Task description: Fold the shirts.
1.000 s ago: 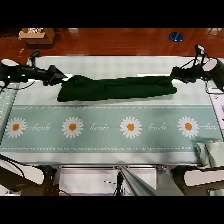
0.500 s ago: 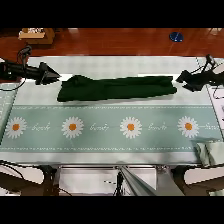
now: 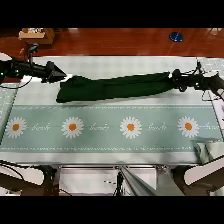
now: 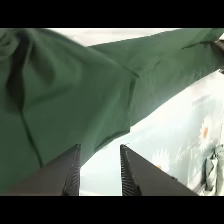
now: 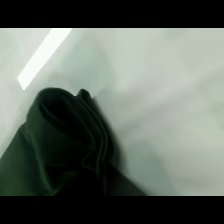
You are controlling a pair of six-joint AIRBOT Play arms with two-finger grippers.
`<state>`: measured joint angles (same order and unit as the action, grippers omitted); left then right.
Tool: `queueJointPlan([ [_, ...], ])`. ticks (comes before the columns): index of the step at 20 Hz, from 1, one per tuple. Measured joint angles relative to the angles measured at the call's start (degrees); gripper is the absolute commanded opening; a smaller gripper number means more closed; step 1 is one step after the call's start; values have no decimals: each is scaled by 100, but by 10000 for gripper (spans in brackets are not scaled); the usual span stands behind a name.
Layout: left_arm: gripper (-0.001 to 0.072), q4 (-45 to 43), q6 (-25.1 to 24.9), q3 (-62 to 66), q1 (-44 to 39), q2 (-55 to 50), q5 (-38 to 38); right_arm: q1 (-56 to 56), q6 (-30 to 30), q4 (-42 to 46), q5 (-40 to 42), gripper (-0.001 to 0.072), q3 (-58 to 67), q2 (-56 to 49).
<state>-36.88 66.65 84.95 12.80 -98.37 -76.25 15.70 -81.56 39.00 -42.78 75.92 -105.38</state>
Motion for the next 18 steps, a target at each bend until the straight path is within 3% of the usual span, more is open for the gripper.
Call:
queueJointPlan([
  [2, 300, 0, 2, 0, -66, 0, 101, -107, 127, -245, 173, 23, 0, -22],
  [4, 176, 33, 15, 0, -111, 0, 129, -168, 400, -494, 192, 23, 2, 37],
  [5, 148, 105, 13, 0, -133, 0, 129, -181, 549, -592, 144, 23, 4, 131],
  [6, 19, 216, 13, 0, -162, 0, 131, -197, 682, -636, 76, 23, 4, 240],
  [12, 17, 1257, -96, 0, -732, 2, 280, -225, 1134, -761, -636, 23, 4, 1462],
  [18, 17, 1563, -133, 0, -1980, -109, 800, -225, 1003, -372, -1467, 23, 4, 2894],
])
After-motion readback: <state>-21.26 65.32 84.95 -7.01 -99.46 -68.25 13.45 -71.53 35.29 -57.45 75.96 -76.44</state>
